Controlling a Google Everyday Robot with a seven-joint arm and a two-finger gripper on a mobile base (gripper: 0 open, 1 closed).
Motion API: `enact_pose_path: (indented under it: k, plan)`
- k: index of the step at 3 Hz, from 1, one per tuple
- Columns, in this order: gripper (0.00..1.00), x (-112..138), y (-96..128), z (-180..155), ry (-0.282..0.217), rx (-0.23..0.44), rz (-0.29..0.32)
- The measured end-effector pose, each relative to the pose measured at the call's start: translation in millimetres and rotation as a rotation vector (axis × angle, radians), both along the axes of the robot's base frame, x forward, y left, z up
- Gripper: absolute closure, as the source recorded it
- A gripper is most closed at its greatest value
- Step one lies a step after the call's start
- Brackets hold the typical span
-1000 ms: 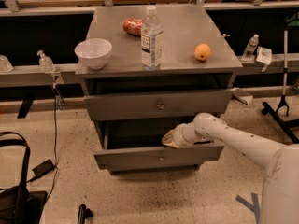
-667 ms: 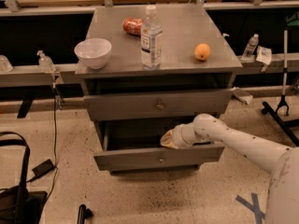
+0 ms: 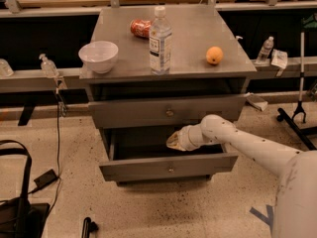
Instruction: Open middle drawer
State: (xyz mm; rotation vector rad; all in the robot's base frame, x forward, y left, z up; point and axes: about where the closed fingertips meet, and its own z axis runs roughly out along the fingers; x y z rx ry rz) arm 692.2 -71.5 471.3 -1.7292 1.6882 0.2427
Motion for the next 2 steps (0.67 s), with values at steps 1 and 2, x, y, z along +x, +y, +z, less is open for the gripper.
enact_pose_path:
  k: [1, 2]
  plan:
    - [1.0, 12, 2, -9, 0.063, 0.032, -0.011]
    - [1.0, 14, 0, -23, 0.131, 0.057, -0.027]
